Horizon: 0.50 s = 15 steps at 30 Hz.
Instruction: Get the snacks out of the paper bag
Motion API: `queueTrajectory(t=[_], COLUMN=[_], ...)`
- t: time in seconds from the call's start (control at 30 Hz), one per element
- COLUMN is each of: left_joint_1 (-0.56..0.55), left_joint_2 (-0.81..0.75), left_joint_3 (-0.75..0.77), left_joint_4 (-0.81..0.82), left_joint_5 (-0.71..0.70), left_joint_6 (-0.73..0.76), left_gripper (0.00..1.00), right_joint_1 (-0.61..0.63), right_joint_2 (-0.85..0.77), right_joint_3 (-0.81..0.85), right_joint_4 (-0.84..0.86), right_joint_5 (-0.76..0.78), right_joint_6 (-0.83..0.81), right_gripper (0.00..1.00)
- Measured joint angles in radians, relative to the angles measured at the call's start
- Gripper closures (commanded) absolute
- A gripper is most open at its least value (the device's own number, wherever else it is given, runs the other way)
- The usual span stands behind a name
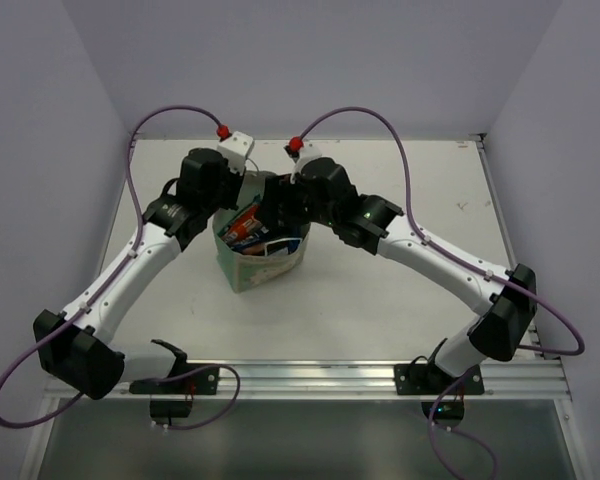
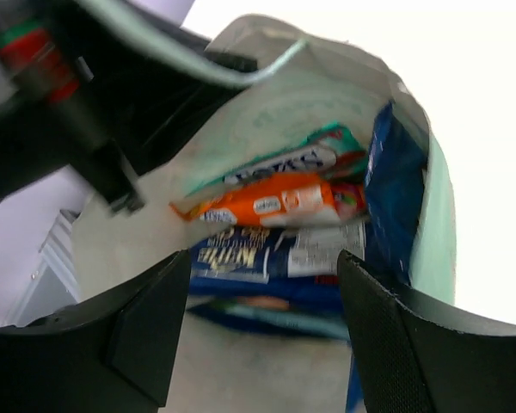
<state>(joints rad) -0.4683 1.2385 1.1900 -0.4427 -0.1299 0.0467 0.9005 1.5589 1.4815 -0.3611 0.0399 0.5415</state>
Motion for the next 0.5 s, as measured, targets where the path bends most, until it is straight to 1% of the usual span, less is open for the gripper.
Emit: queueTrajectory(t=[0.17, 0.27, 0.37, 0.43, 0.5], left_joint_1=[0.078, 0.106, 0.11, 0.107, 0.096], left_joint_2=[0.127, 0.169, 0.17, 0.161, 0.15], left_joint_3=[0.126, 0.181, 0.179, 0.151, 0.106], left_joint_4=[0.026, 0.056, 0.094, 0.131, 0.161], left_joint_5=[-0.099, -0.149, -0.155, -0.151, -0.145], left_joint_6=[0.044, 0.085, 0.116, 0.13, 0.131], left_gripper=[1.0, 1.0, 1.0, 1.0, 1.0], right_joint_1=[-0.058, -0.095, -0.116, -0.116, -0.115], right_joint_2=[-0.002, -0.014, -0.036, -0.043, -0.043], right_joint_3=[0.082, 0.104, 0.104, 0.104, 0.095], right_joint_4=[-0.021, -0.028, -0.04, -0.04, -0.022], right_joint_5=[0.001, 0.002, 0.01, 0.014, 0.01], right_joint_6=[-0.041, -0.065, -0.091, -0.097, -0.096], right_gripper=[0.24, 0.22, 0.22, 0.22, 0.24])
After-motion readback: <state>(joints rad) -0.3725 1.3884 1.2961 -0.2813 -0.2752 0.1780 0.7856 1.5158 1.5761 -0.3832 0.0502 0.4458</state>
